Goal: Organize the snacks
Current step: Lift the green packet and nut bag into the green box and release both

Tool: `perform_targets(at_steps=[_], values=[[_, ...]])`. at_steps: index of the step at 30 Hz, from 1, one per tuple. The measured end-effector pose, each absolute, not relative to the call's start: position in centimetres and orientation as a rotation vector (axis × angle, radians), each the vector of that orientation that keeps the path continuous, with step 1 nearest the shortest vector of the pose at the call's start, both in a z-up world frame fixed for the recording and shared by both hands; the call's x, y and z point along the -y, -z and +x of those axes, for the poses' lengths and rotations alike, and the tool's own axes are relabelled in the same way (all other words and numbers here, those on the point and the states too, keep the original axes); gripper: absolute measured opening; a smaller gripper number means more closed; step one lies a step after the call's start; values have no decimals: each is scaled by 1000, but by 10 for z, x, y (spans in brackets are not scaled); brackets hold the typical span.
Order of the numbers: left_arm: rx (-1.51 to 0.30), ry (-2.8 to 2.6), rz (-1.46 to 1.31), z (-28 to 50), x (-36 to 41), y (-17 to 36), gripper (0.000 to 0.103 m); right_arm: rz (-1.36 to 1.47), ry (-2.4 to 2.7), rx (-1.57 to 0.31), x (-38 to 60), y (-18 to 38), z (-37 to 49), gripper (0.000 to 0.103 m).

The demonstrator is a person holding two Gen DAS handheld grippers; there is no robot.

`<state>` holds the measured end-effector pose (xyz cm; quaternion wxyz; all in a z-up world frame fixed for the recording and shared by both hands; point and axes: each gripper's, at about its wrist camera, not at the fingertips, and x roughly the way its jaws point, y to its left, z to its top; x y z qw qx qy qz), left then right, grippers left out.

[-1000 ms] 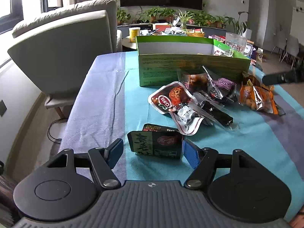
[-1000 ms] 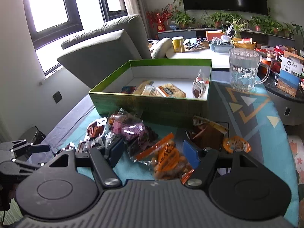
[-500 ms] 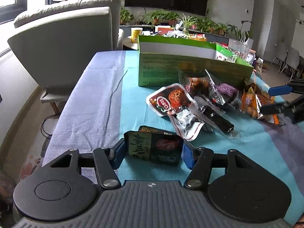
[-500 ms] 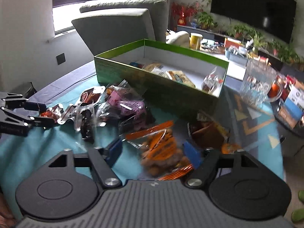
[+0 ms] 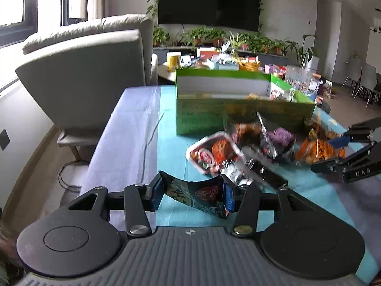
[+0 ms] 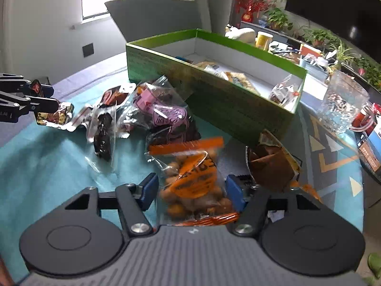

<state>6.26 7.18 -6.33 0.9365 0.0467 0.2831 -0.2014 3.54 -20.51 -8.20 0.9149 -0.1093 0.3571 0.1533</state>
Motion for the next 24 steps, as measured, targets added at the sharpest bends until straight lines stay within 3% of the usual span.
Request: perform_targets(at_steps=[12,24], values=[[-442,428,93,70,-55,8,46,-65,-303,-564,217,32,23,62],[-346,435,59,131,-2,-22,46,133,-110,-433,233,3,68,62]])
